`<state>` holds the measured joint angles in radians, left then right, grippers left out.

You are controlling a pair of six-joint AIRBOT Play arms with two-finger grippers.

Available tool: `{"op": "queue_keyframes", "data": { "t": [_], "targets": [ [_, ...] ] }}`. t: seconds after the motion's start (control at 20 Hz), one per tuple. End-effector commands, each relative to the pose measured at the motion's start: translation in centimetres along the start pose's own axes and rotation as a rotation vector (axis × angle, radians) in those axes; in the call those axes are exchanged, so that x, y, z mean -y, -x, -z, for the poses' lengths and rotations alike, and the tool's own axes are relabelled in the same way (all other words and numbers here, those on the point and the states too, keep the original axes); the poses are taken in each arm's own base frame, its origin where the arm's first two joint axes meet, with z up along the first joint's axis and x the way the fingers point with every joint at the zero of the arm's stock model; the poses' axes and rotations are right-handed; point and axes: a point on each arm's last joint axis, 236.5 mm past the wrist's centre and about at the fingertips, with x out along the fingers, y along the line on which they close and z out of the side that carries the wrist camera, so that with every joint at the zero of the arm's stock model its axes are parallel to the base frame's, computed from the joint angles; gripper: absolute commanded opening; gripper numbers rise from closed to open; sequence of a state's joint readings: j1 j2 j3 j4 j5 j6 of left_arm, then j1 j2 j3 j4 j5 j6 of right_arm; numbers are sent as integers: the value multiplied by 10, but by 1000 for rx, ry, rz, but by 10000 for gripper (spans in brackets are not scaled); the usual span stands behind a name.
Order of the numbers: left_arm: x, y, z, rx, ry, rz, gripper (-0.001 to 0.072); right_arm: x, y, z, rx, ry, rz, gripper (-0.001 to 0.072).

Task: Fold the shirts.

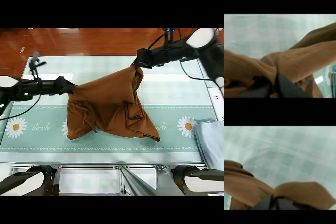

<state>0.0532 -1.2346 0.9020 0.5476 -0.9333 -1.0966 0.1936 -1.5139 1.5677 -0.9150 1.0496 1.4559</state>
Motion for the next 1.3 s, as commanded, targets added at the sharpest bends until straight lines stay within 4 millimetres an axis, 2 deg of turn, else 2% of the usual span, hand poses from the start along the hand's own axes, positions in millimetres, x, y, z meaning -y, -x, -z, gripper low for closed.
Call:
{"op": "queue_keyframes", "data": {
  "t": [0.0, 0.1, 0.2, 0.25, 0.35, 0.45, 0.55, 0.65, 0.7, 0.8, 0.95, 1.15, 1.2, 1.25],
  "targets": [
    [-46, -32, 6, -75, 99, -37, 505, 54, -26, -19, 66, -227, 36, 384],
    [-58, -8, -3, -123, 66, -47, 509, 80, 9, -17, 20, -289, 22, 404],
    [-93, 35, -3, -164, 128, -133, 509, 111, 64, 5, -65, -294, 51, 403],
    [-111, 55, 2, -171, 180, -170, 508, 132, 92, 22, -111, -295, 117, 403],
    [-131, 79, 33, -210, 311, -165, 508, 174, 144, 72, -184, -333, 303, 402],
    [-139, 77, 75, -266, 422, -145, 508, 195, 163, 120, -159, -400, 398, 402],
    [-144, 62, 110, -307, 475, -144, 508, 203, 158, 162, -108, -496, 394, 402],
    [-147, 47, 127, -317, 483, -161, 508, 196, 142, 208, -131, -555, 334, 402],
    [-150, 40, 127, -303, 468, -183, 508, 192, 136, 226, -151, -571, 313, 402],
    [-152, 26, 112, -237, 433, -211, 508, 186, 129, 254, -185, -588, 301, 402],
    [-143, 5, 92, -151, 417, -204, 508, 175, 126, 270, -203, -594, 279, 402],
    [-122, -27, 107, -241, 363, -179, 503, 172, 128, 270, -204, -587, 277, 402],
    [-118, -31, 108, -261, 345, -174, 365, 172, 129, 271, -209, -587, 277, 402],
    [-115, -32, 107, -267, 333, -169, 43, 171, 129, 274, -224, -587, 276, 402]
  ]
}}
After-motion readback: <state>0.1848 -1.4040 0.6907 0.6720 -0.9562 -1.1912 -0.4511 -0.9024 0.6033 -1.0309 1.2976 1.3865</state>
